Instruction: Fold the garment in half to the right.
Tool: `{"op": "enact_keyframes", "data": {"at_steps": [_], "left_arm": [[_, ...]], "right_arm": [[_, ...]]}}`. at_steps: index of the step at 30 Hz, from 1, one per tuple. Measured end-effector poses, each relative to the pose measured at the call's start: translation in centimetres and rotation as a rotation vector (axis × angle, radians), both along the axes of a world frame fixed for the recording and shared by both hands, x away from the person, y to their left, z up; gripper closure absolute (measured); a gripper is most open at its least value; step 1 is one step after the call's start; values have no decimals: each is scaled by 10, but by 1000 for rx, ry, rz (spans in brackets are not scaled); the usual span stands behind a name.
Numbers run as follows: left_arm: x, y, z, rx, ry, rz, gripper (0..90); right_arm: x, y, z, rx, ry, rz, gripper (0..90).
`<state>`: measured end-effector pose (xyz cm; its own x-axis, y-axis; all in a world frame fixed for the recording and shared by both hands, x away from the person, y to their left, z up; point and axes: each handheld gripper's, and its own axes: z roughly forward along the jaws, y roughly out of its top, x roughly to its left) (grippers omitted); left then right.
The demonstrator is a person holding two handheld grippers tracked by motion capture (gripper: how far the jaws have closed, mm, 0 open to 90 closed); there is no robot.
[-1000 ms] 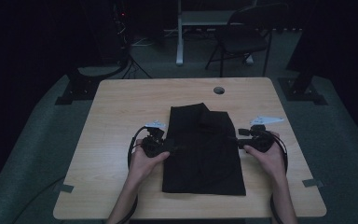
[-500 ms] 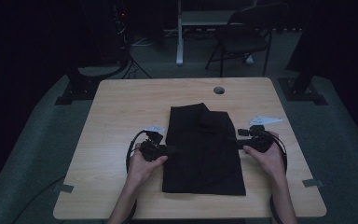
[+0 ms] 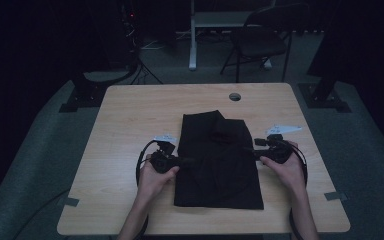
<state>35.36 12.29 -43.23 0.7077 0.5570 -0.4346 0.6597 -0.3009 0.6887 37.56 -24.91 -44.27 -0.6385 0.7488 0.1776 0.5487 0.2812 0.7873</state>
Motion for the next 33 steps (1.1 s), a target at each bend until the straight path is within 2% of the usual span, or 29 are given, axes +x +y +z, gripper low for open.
{"op": "enact_keyframes", "data": {"at_steps": [5,12,23,33], "left_arm": [[0,-6,6,-36,-15,-24,866],[-1,-23,21,-60,-43,-64,866],[-2,-50,34,-70,-65,-127,864],[-4,-70,43,-72,-80,-177,863]], "right_arm": [[0,0,0,0,0,-3,321],[1,0,-1,-4,1,-4,321],[0,0,0,1,0,-9,317],[2,-4,-2,-4,6,-50,321]]}}
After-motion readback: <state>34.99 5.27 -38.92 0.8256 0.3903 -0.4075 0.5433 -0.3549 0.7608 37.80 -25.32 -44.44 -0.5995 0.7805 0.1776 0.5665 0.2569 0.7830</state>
